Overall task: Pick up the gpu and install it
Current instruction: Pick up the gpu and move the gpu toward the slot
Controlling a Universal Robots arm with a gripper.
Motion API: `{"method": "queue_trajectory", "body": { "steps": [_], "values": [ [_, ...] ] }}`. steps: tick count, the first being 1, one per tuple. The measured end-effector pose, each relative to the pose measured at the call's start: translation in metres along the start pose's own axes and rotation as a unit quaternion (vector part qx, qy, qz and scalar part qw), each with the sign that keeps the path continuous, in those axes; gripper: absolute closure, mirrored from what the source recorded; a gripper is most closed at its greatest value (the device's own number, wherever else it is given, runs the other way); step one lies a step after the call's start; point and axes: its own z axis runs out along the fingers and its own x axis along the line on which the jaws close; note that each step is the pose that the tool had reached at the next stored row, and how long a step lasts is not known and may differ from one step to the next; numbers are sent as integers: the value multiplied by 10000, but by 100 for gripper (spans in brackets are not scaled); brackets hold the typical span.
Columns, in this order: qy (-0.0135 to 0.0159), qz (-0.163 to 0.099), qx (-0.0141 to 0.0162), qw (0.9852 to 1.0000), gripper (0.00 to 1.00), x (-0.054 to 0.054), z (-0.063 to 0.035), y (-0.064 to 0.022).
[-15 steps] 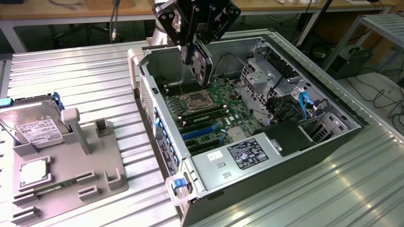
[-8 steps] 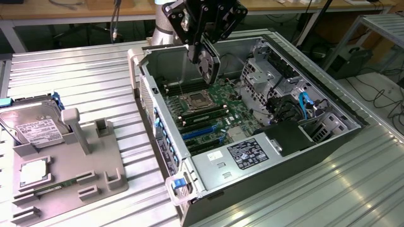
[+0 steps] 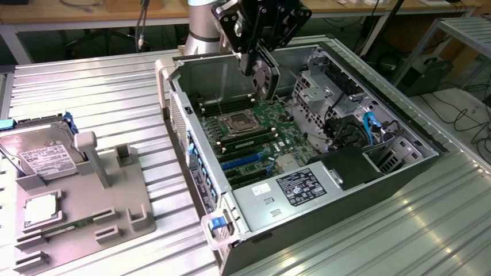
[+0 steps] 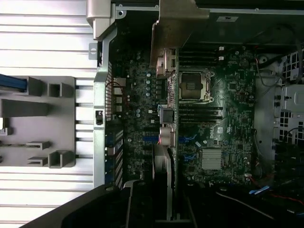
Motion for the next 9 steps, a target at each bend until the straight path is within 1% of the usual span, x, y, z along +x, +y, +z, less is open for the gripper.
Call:
{"method": "queue_trajectory", "body": {
  "steps": [5, 7, 9],
  "values": [
    [-1, 0, 0, 10000, 72, -80, 6, -2],
    [-1, 0, 0, 10000, 72, -127, 9, -3],
    [-1, 0, 1, 10000, 72, -198, 10, -4]
  ]
}}
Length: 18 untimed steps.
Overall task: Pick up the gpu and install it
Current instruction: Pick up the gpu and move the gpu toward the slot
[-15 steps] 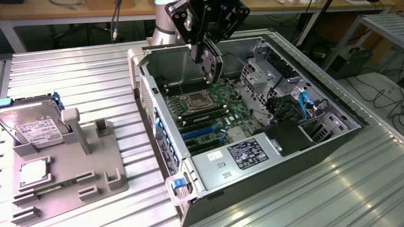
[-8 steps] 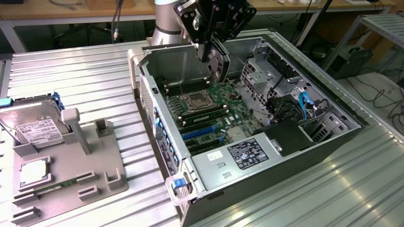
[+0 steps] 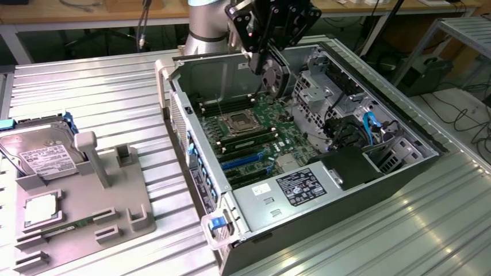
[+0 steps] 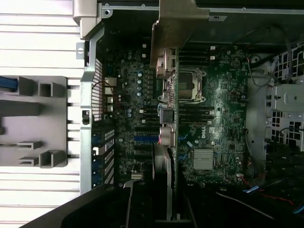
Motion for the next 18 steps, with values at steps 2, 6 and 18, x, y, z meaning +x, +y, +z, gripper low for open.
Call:
{"method": "queue_trajectory", "body": {
  "steps": [2, 6, 18],
  "values": [
    [0, 0, 0, 10000, 72, -63, 2, -1],
    [-1, 0, -1, 10000, 72, -135, 5, -3],
    [-2, 0, 0, 10000, 72, -342, 14, -8]
  ]
}}
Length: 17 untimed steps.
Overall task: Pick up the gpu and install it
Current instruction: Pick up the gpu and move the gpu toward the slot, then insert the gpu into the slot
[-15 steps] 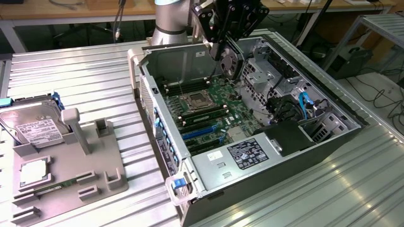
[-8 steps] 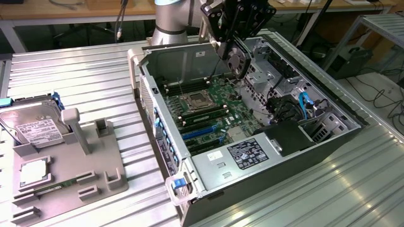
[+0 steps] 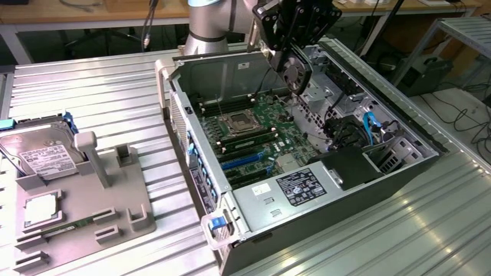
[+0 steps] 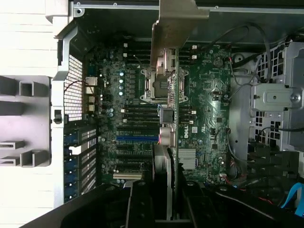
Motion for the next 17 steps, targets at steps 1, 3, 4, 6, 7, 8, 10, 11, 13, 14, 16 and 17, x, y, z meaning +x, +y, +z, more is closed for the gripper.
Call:
{"method": "queue_trajectory", "body": {
  "steps": [1, 3, 4, 6, 7, 8, 10, 11, 13, 14, 16, 17],
  "values": [
    [0, 0, 0, 10000, 72, 0, 1, 0],
    [0, 0, 0, 10000, 72, 0, 0, 0],
    [0, 0, 0, 10000, 72, 0, 0, 0],
    [0, 0, 0, 10000, 72, 0, 0, 1],
    [0, 0, 0, 10000, 72, 0, 0, 1],
    [0, 0, 0, 10000, 72, 0, 0, 0],
    [0, 0, 0, 10000, 72, 0, 0, 1],
    [0, 0, 0, 10000, 72, 0, 0, 0],
    [0, 0, 0, 10000, 72, 0, 0, 0],
    [0, -2, 0, 10000, 72, 0, 0, 0],
    [2, -53, -1, 10000, 72, 0, 0, 0],
    [3, -76, 0, 10000, 72, 0, 0, 0]
  ]
}}
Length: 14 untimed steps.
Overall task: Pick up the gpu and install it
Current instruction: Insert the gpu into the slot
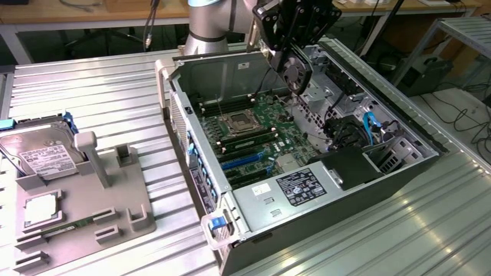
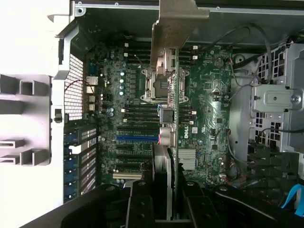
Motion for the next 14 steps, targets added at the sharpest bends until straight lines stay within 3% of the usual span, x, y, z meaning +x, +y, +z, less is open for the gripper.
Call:
{"method": "queue_trajectory", "body": {
  "steps": [8, 14],
  "values": [
    [14, -314, -2, 9995, 72, 0, 0, 0],
    [29, -663, -3, 9978, 72, 1, 0, 0]
  ]
}}
